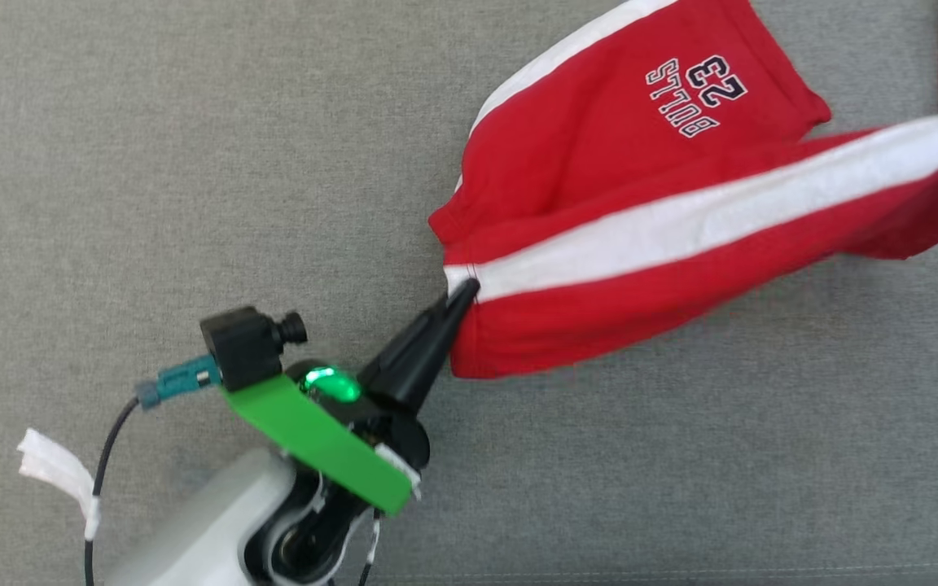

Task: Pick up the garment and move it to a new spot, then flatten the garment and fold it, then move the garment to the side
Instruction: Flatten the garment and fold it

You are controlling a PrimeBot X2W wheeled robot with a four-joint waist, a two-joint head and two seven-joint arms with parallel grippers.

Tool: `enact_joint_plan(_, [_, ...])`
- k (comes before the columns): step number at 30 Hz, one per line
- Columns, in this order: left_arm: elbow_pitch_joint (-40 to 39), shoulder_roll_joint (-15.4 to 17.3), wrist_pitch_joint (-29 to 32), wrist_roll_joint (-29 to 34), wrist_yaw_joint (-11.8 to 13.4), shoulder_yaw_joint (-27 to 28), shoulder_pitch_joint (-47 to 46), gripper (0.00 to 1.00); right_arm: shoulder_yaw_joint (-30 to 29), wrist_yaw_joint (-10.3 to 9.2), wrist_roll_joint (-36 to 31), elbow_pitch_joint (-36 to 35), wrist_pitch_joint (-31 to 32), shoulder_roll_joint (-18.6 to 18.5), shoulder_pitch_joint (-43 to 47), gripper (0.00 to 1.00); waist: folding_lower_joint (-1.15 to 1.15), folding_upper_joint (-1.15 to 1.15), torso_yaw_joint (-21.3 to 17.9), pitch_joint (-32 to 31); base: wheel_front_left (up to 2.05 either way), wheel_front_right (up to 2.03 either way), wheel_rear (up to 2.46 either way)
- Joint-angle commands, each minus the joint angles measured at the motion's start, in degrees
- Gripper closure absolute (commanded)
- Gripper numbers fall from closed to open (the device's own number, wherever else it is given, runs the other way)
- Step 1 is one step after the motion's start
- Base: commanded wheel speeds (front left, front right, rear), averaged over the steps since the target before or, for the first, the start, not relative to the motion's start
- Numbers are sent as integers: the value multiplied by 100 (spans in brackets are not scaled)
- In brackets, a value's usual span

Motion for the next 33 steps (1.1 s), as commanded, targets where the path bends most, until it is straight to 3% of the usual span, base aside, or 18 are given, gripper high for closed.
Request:
enact_joint_plan(1, [143,-66,-12,-135,-13,65,-159,100,120,1,-120,136,149,9,-391,100,0,0,137,162,0,0,0])
enact_joint_plan(9, [926,-434,-105,-631,-13,372,-623,100,1207,1,-759,1238,1104,253,-2682,100,0,0,408,565,0,0,0])
enact_joint_plan(17, [1508,-837,-189,-731,-13,585,-960,100,2200,1,-1107,2293,1445,508,-4299,100,0,0,675,860,0,0,0])
enact_joint_plan(24, [2044,-1052,-228,-532,0,721,-1168,100,2854,1,-1202,3071,1531,469,-5131,100,0,0,837,1029,0,0,0])
enact_joint_plan(33, [2394,-1152,-238,-322,22,866,-1170,100,3315,1,-1004,3668,1213,395,-5428,100,0,0,884,1118,0,0,0])
